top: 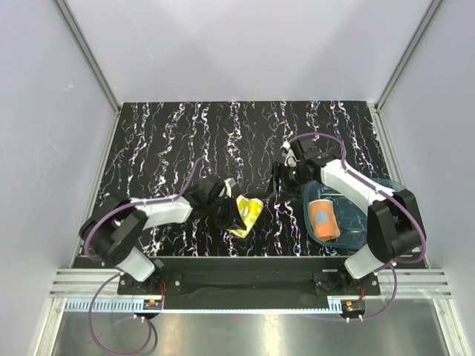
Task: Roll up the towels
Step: Roll the towel
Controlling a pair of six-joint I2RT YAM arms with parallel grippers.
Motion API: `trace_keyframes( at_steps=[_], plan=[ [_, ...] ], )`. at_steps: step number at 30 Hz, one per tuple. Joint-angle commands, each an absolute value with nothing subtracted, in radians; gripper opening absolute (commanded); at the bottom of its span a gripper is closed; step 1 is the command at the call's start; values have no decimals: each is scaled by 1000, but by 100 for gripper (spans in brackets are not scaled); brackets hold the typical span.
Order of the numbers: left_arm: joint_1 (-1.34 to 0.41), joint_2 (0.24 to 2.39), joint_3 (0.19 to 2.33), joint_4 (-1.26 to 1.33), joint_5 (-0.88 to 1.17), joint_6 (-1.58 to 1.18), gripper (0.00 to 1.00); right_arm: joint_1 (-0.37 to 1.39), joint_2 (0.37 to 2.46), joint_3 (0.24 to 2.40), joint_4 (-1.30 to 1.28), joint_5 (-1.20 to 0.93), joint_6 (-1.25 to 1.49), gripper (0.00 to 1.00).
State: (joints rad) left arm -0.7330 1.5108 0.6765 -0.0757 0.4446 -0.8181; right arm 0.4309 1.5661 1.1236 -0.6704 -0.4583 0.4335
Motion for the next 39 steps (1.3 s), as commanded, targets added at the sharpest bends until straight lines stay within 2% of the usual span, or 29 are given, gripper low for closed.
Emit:
trace_keyframes(
  at_steps=[1, 8, 20, 23, 24, 26, 27, 28, 29, 33, 35, 39],
  plan=[
    [-687, 1598, 644, 66, 606, -903, 13, 448, 1560, 1042, -514, -540, 511, 66],
    [-623, 1672, 607, 150, 699, -957, 14, 561, 1673, 1017, -425, -515, 535, 68],
    [-509, 1709, 519, 290, 833, -1038, 15, 620, 1842, 1028, -275, -529, 583, 68],
    [-500, 1709, 514, 311, 847, -1048, 15, 627, 1859, 1031, -247, -529, 597, 66],
    [-499, 1709, 512, 321, 850, -1049, 16, 629, 1862, 1031, -242, -529, 607, 63],
    [-494, 1701, 512, 322, 856, -1051, 17, 634, 1868, 1029, -219, -529, 615, 49],
    [-491, 1697, 511, 324, 857, -1052, 18, 635, 1870, 1029, -213, -529, 618, 39],
    [-489, 1695, 512, 327, 859, -1051, 18, 637, 1873, 1031, -206, -532, 621, 22],
    [-489, 1690, 512, 324, 859, -1052, 18, 637, 1876, 1034, -207, -532, 620, 17],
    [-488, 1680, 515, 316, 856, -1054, 21, 635, 1885, 1068, -255, -517, 591, 10],
    [-489, 1646, 528, 260, 819, -1007, 28, 635, 1878, 1092, -308, -488, 583, 7],
    [-502, 1533, 609, -94, 655, -856, 43, 635, 1864, 1141, -428, -431, 552, 5]
  ],
)
